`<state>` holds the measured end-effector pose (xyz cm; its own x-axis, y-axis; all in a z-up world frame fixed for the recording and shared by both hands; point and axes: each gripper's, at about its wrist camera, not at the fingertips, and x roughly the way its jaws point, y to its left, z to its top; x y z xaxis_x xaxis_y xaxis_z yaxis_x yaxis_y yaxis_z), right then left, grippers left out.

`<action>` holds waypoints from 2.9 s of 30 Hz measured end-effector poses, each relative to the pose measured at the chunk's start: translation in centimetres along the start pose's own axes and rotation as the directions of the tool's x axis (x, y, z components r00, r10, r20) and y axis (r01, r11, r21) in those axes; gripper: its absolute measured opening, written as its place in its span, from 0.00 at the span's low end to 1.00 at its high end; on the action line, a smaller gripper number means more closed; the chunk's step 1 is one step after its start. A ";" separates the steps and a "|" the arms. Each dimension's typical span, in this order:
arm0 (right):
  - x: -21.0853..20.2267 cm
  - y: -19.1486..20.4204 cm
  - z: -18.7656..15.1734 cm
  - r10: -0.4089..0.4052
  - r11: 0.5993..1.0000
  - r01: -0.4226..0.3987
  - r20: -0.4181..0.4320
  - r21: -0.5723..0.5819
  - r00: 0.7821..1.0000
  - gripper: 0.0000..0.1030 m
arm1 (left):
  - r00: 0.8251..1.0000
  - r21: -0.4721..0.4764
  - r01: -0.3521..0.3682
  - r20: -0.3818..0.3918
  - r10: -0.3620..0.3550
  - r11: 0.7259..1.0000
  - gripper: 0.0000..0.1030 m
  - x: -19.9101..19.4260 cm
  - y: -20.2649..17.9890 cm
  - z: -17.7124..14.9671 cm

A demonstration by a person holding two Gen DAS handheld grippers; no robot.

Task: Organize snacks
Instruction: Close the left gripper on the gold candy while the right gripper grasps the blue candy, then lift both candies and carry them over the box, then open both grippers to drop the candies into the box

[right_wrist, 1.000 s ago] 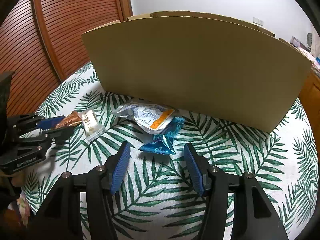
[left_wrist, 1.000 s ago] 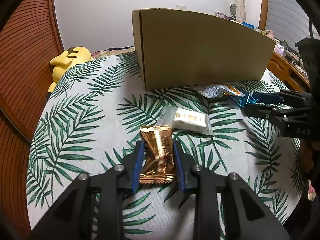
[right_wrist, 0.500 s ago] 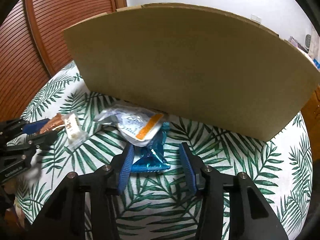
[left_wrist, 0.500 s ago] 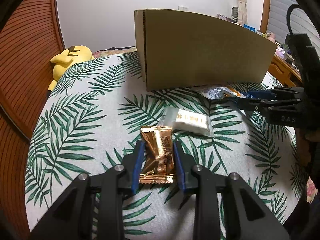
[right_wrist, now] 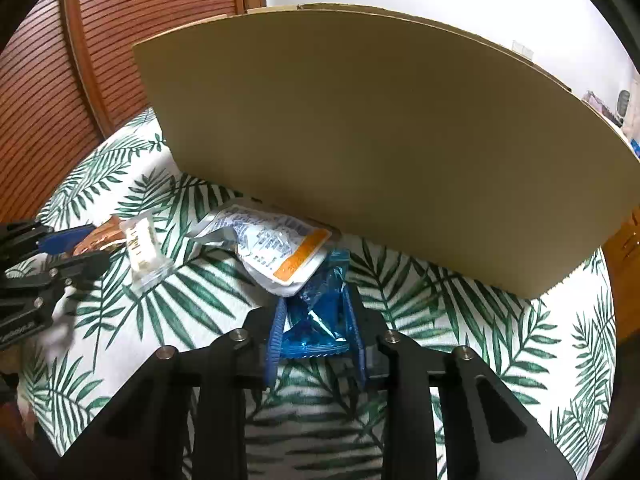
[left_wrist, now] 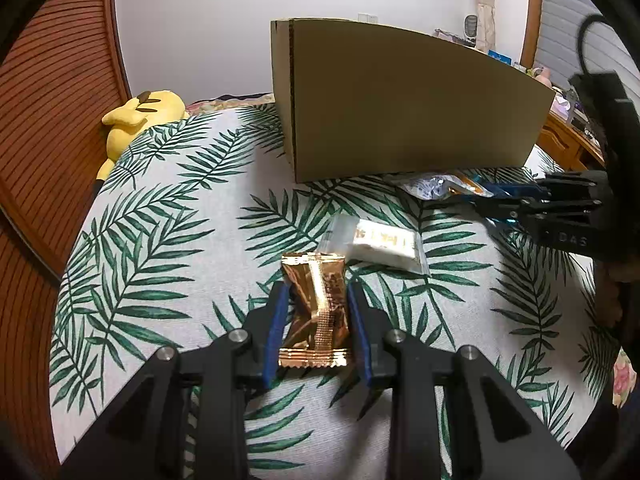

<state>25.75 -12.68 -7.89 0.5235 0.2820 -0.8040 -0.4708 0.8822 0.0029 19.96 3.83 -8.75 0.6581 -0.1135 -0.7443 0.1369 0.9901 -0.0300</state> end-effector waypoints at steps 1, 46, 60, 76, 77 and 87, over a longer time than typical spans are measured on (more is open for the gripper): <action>-0.4 -0.2 -0.4 0.005 1.000 -0.005 0.003 0.011 1.000 0.23 | 1.000 -0.003 0.000 0.000 0.000 1.000 0.29 0.0 0.1 0.0; -11.3 -3.8 -3.5 0.026 0.989 -0.060 0.250 0.132 0.968 0.23 | 0.976 0.033 0.135 0.169 -0.139 0.990 0.20 -5.9 -2.3 5.2; -13.0 -4.7 4.0 0.001 0.999 -0.018 0.331 0.051 0.944 0.23 | 0.954 0.110 0.141 0.251 -0.164 0.984 0.21 -6.5 -4.4 14.5; -10.1 -7.4 7.9 0.010 0.994 -0.041 0.304 0.098 0.953 0.23 | 0.968 0.049 0.188 0.162 -0.193 0.981 0.21 -0.9 -3.5 19.7; -10.1 -7.4 8.1 0.012 0.994 -0.044 0.304 0.100 0.953 0.23 | 0.969 0.049 0.186 0.158 -0.192 0.981 0.21 -0.7 -3.6 19.8; -7.9 -7.4 9.0 0.027 0.993 -0.058 0.274 0.107 0.961 0.23 | 0.978 0.042 0.173 0.111 -0.176 0.984 0.26 1.3 -3.7 20.0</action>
<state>31.48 -18.05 3.83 0.6851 0.3982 -0.6100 -0.4218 0.8996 0.1134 35.10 -1.60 3.75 0.7018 -0.2947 -0.6485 0.2791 0.9514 -0.1303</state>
